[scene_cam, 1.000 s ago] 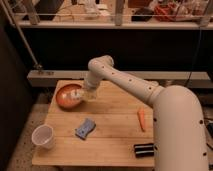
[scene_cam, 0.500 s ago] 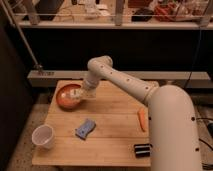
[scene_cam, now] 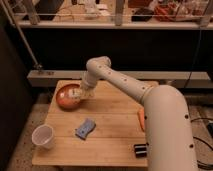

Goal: Place the bottle in the ceramic bowl

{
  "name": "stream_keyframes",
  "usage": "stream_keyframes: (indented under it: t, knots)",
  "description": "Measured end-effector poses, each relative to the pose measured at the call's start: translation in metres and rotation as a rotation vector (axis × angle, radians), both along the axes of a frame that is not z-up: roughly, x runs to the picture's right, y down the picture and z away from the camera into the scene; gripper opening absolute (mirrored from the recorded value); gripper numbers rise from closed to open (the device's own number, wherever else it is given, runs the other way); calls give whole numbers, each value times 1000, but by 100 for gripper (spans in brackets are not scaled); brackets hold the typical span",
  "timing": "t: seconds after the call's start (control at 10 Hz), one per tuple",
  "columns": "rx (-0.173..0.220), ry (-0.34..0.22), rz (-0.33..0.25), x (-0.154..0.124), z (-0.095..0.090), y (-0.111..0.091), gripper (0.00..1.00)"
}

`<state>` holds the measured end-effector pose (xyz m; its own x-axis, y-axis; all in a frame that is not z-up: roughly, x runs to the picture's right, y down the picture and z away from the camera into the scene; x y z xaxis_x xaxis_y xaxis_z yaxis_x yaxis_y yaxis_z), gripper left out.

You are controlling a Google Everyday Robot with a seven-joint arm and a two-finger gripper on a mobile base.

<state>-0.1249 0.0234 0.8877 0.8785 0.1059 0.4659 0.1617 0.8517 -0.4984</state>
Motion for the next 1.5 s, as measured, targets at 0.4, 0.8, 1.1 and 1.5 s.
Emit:
stream_keyframes:
  t: [0.4, 0.8, 1.1, 1.5]
  knots:
    - [-1, -11, 2, -6, 6, -2, 1]
    - [-3, -17, 8, -8, 12, -1, 1]
    - [-5, -26, 8, -14, 14, -1, 1]
    - [-8, -28, 16, -13, 18, 0, 1]
